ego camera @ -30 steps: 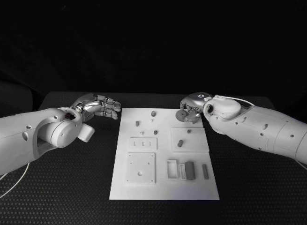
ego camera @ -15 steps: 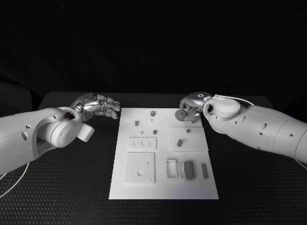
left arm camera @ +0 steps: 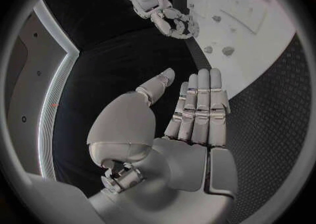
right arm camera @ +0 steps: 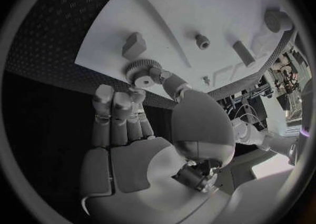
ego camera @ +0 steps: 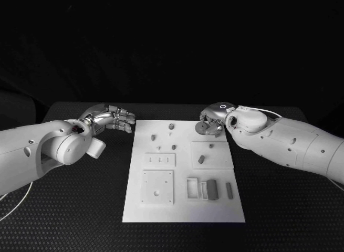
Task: Assemble the parts on the task board
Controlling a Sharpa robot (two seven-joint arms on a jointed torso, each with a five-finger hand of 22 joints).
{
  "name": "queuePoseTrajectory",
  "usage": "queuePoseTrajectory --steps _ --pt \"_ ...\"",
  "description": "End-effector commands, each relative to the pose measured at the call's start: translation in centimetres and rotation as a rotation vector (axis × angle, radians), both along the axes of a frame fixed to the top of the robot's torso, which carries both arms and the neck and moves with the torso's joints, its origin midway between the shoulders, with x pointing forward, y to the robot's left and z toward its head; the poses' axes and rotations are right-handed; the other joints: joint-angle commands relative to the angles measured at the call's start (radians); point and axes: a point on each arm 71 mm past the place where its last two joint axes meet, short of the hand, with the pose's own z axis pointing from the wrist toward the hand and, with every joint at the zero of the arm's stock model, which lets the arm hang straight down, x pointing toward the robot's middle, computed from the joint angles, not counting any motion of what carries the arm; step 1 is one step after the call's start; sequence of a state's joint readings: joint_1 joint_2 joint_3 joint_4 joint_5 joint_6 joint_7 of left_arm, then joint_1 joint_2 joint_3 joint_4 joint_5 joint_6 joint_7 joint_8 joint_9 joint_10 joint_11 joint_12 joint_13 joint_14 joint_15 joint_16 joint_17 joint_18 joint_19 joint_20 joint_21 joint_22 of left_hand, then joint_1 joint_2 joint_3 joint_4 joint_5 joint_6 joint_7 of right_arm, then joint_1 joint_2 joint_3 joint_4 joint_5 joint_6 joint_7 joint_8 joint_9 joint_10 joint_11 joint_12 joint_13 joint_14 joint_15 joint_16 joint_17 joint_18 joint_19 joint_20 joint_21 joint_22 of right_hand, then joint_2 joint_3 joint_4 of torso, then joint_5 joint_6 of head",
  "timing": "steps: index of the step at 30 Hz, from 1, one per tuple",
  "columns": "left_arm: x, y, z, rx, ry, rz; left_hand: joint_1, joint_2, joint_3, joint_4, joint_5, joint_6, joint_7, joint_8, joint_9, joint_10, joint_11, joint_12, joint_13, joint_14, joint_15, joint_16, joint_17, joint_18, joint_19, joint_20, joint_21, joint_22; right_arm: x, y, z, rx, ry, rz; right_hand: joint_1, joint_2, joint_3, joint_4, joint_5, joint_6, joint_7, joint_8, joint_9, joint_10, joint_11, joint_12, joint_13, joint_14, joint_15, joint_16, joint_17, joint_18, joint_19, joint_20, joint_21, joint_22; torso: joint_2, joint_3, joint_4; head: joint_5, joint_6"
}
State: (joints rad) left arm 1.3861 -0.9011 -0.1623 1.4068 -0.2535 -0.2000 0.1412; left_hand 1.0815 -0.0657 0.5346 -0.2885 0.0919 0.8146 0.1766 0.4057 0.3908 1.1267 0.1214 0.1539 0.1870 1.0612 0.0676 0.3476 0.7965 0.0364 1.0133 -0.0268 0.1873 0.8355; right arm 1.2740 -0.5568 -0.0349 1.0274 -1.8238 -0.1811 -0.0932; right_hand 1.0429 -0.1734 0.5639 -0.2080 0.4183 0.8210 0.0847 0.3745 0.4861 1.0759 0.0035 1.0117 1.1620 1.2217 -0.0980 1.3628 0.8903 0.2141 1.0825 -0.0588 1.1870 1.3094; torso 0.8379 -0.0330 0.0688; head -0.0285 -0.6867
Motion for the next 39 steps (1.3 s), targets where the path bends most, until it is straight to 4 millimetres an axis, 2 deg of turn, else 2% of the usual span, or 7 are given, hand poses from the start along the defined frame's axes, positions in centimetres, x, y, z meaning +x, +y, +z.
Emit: queuePoseTrajectory --steps 1,6,22,39 --pt "-0.1 -0.2 0.1 -0.008 -0.003 -0.017 0.001 -0.008 -0.005 -0.001 -0.002 -0.001 0.007 -0.005 0.001 -0.001 0.008 -0.004 0.001 0.008 -0.001 -0.004 0.002 0.005 0.001 -0.006 -0.004 -0.001 -0.1 0.1 -0.5 -0.04 -0.017 0.018 0.002 0.009 0.0 -0.009 0.003 0.043 0.034 0.004 0.005 -0.002 0.004 0.006 -0.003 0.006 0.0 0.002 0.002 0.048 -0.002 -0.005 0.007 0.018 0.0 0.0004 -0.0008 0.0 -0.001" --pt "-0.2 -0.3 0.1 -0.01 -0.002 -0.021 0.001 -0.008 -0.005 -0.001 -0.002 -0.001 0.007 -0.005 0.001 -0.001 0.008 -0.004 0.001 0.008 -0.001 -0.004 0.002 0.005 0.001 -0.006 -0.004 -0.001 -0.1 0.3 -0.6 -0.046 -0.028 0.025 0.0 0.005 0.0 -0.012 0.003 0.05 0.036 0.006 0.007 -0.001 0.005 0.009 -0.007 0.007 0.001 0.001 0.003 0.048 -0.002 -0.005 0.009 0.018 0.001 0.0004 -0.0006 -0.001 -0.003" --pt "-0.3 -0.4 0.1 -0.012 -0.002 -0.026 0.002 -0.008 -0.005 -0.001 -0.002 0.0 0.007 -0.005 0.002 0.0 0.008 -0.005 0.002 0.008 -0.001 -0.006 0.003 0.005 0.001 -0.006 -0.005 -0.001 -0.2 0.3 -0.7 -0.022 -0.038 0.033 -0.005 0.013 0.003 -0.019 0.003 0.093 0.036 0.015 0.015 0.006 0.006 0.024 -0.024 0.016 0.002 -0.002 0.007 0.048 0.003 -0.005 0.013 0.017 -0.001 -0.0003 -0.0011 -0.002 -0.007" --pt "-0.3 0.0 0.1 -0.01 -0.002 -0.019 0.003 -0.008 -0.005 -0.001 -0.002 0.001 0.007 -0.006 0.002 0.0 0.008 -0.005 0.003 0.008 -0.001 -0.007 0.004 0.005 0.001 -0.006 -0.006 -0.001 -1.3 0.8 0.0 0.01 -0.098 0.032 -0.024 -0.002 0.004 -0.001 0.003 0.108 0.031 0.013 0.019 0.009 0.002 0.029 -0.04 0.021 -0.002 -0.004 0.011 0.048 0.008 -0.006 0.014 0.015 -0.001 0.0007 -0.001 -0.002 -0.006"
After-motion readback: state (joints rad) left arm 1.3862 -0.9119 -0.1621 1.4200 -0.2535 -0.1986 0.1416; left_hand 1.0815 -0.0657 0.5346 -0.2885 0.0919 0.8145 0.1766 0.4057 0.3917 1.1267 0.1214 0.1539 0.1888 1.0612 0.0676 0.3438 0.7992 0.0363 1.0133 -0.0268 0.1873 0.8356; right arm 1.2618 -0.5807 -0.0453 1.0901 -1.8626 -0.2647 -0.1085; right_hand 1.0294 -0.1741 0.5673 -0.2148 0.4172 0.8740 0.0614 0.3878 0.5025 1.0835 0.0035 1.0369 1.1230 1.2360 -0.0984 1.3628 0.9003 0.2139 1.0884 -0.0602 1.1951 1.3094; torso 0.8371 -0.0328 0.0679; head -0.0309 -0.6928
